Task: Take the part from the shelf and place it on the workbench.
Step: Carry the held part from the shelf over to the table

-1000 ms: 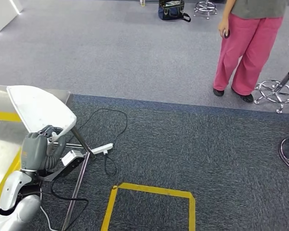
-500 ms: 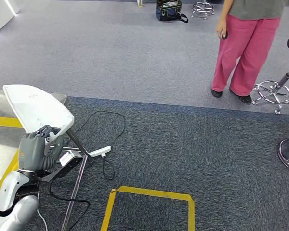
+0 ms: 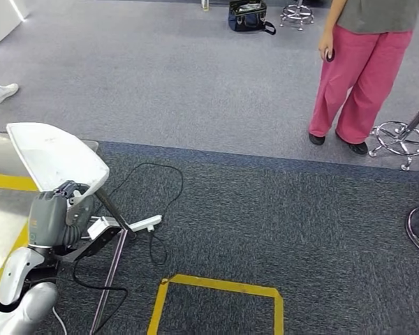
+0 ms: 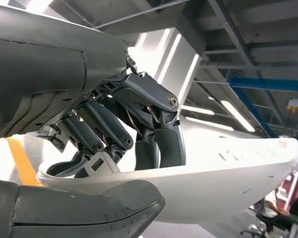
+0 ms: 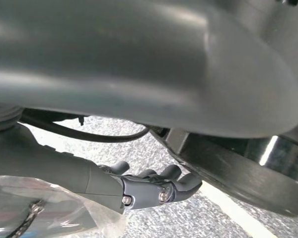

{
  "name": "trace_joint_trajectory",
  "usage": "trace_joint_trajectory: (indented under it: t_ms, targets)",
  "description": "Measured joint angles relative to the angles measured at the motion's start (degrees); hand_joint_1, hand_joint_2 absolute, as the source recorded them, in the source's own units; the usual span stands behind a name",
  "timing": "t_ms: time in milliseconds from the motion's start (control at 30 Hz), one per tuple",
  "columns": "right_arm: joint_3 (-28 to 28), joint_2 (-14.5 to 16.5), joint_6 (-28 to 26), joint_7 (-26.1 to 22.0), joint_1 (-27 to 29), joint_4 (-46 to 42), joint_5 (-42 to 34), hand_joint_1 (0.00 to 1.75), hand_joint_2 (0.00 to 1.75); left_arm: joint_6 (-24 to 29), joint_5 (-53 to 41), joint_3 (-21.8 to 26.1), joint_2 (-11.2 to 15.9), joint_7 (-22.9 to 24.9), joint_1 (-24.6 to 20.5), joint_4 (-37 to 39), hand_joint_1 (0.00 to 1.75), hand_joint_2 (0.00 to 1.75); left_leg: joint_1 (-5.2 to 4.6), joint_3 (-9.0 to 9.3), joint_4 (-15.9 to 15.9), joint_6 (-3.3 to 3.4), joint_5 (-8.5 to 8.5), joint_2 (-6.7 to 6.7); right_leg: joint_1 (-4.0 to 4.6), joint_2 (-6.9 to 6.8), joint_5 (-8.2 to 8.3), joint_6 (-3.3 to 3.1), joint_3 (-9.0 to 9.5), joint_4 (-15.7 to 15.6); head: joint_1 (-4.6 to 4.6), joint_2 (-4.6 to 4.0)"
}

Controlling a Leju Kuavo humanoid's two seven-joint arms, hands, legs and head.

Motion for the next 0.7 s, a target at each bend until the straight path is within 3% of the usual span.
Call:
trace_joint_trajectory:
  t_ms: [233,467,700]
  targets:
    - [0.04,0.0,0.0,-0.08,-0.06,0.0,-0.09,0.0,0.0,-0.03,0.09,0.0,-0.01,0.0,-0.05,0.0,1.75,1.75,0.02,0.28,-0.64,0.29,0.07,0.06,0.14,0.17,-0.24,-0.65,-0.05,-0.02,-0.11,0.0]
    - [0.04,0.0,0.0,-0.07,-0.06,0.01,-0.08,0.0,0.0,-0.03,0.15,0.04,-0.01,0.03,0.05,0.0,1.75,1.75,0.08,0.26,-0.81,-0.58,0.17,0.05,0.21,0.14,-0.25,-0.86,-0.01,0.03,-0.09,0.0]
    - [0.04,0.0,0.0,-0.06,-0.05,0.0,-0.12,0.0,0.0,-0.17,0.3,0.09,-0.01,0.09,0.14,0.0,1.75,1.75,0.0,0.29,-0.77,-0.65,0.17,0.05,0.08,0.1,-0.15,-0.89,0.04,0.02,-0.08,0.0]
